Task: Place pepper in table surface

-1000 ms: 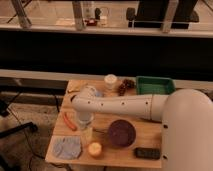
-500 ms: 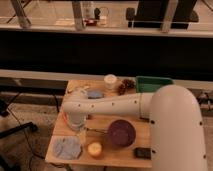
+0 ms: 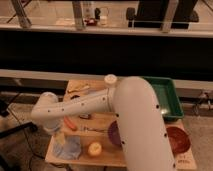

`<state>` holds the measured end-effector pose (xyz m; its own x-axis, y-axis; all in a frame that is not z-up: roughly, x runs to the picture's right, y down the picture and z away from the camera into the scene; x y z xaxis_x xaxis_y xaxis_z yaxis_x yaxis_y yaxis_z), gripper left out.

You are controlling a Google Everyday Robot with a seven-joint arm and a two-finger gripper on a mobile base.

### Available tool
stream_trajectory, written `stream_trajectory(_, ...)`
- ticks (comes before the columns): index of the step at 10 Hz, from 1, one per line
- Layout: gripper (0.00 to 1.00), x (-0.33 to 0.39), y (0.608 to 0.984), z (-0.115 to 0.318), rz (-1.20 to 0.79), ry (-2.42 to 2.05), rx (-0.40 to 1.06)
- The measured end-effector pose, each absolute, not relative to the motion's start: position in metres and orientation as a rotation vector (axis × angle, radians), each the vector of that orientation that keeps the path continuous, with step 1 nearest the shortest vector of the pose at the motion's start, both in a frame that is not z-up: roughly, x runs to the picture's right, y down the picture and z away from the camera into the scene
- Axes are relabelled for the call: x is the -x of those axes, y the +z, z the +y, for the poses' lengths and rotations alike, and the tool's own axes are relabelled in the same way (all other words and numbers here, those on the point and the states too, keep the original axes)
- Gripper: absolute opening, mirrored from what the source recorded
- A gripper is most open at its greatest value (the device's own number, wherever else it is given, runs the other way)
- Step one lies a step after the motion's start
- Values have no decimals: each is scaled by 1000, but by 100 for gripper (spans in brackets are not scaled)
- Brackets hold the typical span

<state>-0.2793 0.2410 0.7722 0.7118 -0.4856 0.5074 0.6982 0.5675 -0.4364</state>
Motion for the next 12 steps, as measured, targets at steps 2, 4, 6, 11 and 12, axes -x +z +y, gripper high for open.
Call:
stream_trajectory(2, 80, 284, 775, 233, -330, -730, 636)
stream_trajectory(4, 80, 280, 793, 219, -288, -716, 611)
stream_trajectory(6, 80, 281, 802, 214, -296, -731, 599)
stream_trajectory(11, 80, 272, 797, 216, -510, -1010, 578)
stream_trajectory(12, 80, 269, 796, 215, -535, -1046, 575)
